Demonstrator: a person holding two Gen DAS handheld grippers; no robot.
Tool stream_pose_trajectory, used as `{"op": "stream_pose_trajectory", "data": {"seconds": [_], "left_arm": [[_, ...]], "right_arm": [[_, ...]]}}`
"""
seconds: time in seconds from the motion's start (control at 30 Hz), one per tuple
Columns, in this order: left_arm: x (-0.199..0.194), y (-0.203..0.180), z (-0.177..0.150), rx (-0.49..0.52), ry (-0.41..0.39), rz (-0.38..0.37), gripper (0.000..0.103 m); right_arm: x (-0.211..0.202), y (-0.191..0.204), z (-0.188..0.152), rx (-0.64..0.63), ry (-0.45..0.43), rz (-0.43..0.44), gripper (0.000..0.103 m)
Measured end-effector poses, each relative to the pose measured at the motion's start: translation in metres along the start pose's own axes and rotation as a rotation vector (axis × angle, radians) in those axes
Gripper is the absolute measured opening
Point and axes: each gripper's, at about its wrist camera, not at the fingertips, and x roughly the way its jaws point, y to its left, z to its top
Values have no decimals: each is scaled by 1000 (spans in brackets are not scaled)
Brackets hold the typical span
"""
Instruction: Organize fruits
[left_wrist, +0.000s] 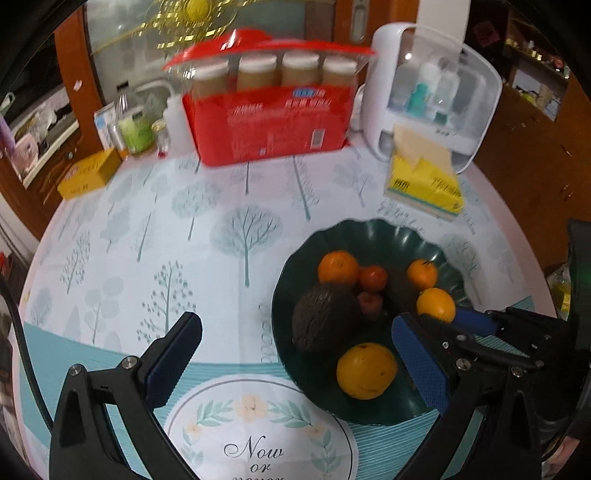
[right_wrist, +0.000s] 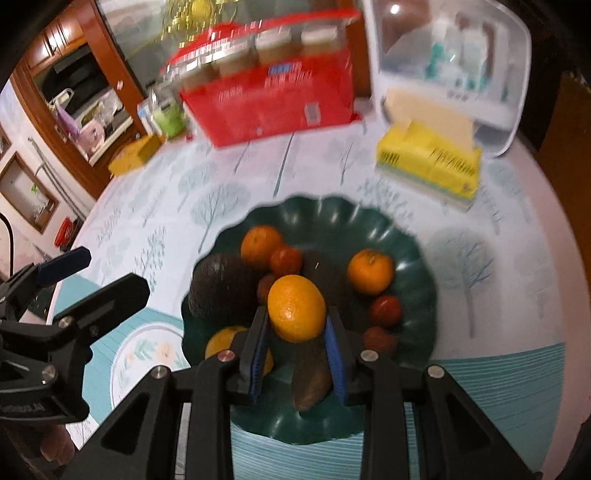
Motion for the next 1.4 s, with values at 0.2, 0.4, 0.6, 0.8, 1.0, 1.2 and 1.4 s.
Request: {"op": "stream_pose_trajectory", "data": {"seconds": [0.2,0.4,0.6,0.8,1.0,1.2,1.4], "left_arm": [[9,7,-8,-41,16,4,102],[7,9,-13,-57,19,12,102],[0,8,-19,-56,19,13,102],[-14,6,-25,-43,-1,-2,102],[-34,9,-33,-33,-17,-13,102],[-56,14,-42,-19,-28,-29,102],[-80,20,-54,9,-37,-42,102]], "right_arm": [[20,1,-5,-26,57,43,33],[17,-10,-4,16,44,62,47],[3,-18,-6,48,16,34,47],[-15,-16,-9,56,-15,5,47],[-35,-3,-15,68,-48,-20,47],[-56,10,-29,86,-66,-32,48],[-74,26,-47,81,-82,-60,52]]}}
